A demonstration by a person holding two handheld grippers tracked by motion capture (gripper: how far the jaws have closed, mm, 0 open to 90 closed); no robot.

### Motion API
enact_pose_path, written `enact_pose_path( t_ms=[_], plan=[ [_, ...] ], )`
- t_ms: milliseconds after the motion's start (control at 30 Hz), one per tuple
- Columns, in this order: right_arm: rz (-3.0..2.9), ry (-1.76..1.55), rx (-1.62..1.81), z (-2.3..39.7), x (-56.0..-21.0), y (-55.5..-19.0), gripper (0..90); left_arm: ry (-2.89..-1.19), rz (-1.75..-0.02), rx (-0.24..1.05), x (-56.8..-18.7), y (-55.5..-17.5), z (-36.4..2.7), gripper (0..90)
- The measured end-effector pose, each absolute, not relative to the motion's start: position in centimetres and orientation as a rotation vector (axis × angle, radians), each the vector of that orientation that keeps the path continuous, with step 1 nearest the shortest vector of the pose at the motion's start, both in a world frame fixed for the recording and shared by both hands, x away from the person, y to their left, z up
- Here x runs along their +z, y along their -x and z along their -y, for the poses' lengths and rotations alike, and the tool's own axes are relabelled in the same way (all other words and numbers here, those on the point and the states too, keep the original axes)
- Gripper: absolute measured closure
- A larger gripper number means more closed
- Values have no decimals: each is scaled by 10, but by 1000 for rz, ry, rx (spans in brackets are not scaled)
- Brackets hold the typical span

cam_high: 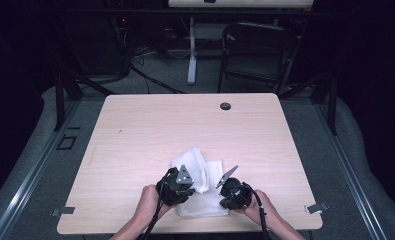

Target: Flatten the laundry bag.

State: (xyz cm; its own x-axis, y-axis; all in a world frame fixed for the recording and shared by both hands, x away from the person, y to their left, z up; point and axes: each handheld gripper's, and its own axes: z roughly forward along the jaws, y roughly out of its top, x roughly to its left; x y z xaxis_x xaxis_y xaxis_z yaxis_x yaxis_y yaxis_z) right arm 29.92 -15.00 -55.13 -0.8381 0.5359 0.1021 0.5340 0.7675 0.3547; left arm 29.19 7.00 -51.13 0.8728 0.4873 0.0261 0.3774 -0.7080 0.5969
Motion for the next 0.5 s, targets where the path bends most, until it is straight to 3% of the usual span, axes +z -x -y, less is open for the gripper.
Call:
enact_pose_path(
  t_ms=[500],
  plan=[
    [-2949, -953, 522, 158, -549, -301, 900, -2404, -634, 293, -507, -288, -71, 809]
  ],
)
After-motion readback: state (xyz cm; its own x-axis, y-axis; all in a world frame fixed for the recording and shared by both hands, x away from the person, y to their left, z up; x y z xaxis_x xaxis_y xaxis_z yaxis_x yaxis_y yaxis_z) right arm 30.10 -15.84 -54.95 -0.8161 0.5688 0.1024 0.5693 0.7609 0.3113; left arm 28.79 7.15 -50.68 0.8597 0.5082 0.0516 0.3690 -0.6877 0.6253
